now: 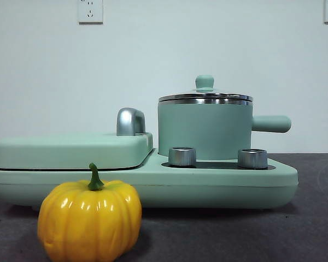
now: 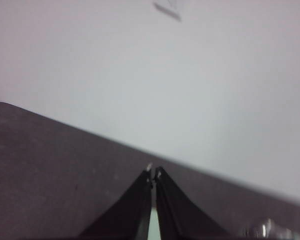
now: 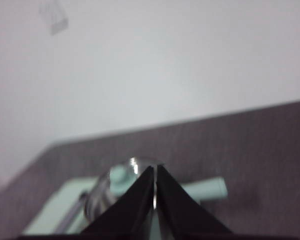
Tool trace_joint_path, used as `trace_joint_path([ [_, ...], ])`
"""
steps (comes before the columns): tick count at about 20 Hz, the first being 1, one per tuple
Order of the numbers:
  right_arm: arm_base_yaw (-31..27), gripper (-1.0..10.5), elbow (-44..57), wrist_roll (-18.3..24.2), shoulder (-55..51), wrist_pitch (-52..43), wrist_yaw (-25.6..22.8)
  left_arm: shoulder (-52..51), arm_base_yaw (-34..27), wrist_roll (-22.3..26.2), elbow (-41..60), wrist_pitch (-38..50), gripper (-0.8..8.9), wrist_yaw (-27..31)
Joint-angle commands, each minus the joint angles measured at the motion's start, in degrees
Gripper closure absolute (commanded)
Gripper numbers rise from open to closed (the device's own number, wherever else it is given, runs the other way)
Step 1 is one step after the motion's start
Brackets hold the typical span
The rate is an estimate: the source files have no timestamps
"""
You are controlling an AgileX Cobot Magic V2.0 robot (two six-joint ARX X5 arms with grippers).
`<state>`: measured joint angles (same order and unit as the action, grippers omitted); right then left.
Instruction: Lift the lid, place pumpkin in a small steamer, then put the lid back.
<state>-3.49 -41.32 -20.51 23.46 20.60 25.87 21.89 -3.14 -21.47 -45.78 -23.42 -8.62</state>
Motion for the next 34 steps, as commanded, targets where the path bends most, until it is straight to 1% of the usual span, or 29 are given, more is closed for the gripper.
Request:
trace_joint_path([
  [1, 0.00, 9.4, -3.28, 12.13, 4.00, 3.58, 3.87, 3.65, -0.07, 10.51, -3.67, -1.88, 7.98, -6.80],
  [3, 0.83, 9.4, -5.09, 17.31, 6.08, 6.73, 4.72, 6.01, -0.02, 13.07, -4.96, -2.99, 7.99, -11.85],
  [5, 2.78, 9.4, -6.25, 21.14, 7.61, 9.25, 3.56, 8.24, 0.24, 15.30, -5.70, -4.26, 7.99, -17.18],
  [7, 5.70, 9.4, -6.58, 24.90, 8.68, 11.26, 2.27, 10.47, 1.51, 17.81, -6.32, -6.62, 7.99, -20.50],
  [9, 8.55, 9.4, -6.58, 27.41, 9.38, 13.00, 0.87, 12.31, 3.23, 20.87, -6.67, -9.18, 7.98, -21.11],
  [11, 11.72, 9.4, -6.58, 30.29, 10.25, 15.28, -0.61, 13.77, 5.49, 25.24, -6.95, -12.00, 7.98, -21.09],
  [14, 16.46, 9.4, -6.58, 34.32, 11.45, 18.10, -3.96, 15.37, 9.64, 32.41, -7.06, -15.19, 7.98, -21.09],
  [15, 17.88, 9.4, -6.58, 35.80, 11.78, 18.71, -5.01, 15.76, 11.21, 35.47, -7.06, -16.17, 7.98, -21.09],
  [17, 20.39, 9.4, -6.58, 38.38, 12.20, 19.43, -6.47, 16.57, 14.03, 40.41, -7.06, -17.73, 7.98, -20.81],
  [21, 24.04, 9.3, -6.58, 42.51, 12.92, 19.89, -8.22, 18.34, 18.75, 45.68, -7.06, -18.69, 7.74, -19.50],
  [22, 24.59, 9.0, -6.58, 43.32, 13.16, 19.87, -8.17, 18.69, 19.63, 46.31, -7.06, -18.64, 7.38, -19.50],
  [23, 24.94, 8.5, -6.58, 43.80, 13.18, 19.89, -8.15, 18.95, 20.33, 46.53, -7.06, -18.56, 6.75, -19.50],
  [25, 25.35, 6.9, -6.58, 43.80, 13.18, 19.96, -8.22, 19.43, 21.62, 46.51, -7.06, -18.14, 5.11, -19.50],
  [26, 25.40, 6.5, -6.58, 43.56, 13.18, 19.93, -8.44, 19.54, 22.03, 46.51, -7.06, -17.88, 4.93, -19.47],
  [27, 25.38, 6.4, -6.58, 43.43, 13.18, 19.93, -8.83, 19.71, 22.43, 46.49, -7.06, -17.51, 4.98, -19.47],
  [31, 25.38, 6.4, -6.58, 42.86, 13.11, 19.91, -11.04, 20.20, 23.45, 46.07, -7.06, -15.15, 5.03, -19.45],
  [34, 25.38, 6.4, -6.58, 41.40, 13.14, 19.91, -11.17, 21.18, 23.96, 44.09, -7.06, -11.87, 5.05, -19.41],
])
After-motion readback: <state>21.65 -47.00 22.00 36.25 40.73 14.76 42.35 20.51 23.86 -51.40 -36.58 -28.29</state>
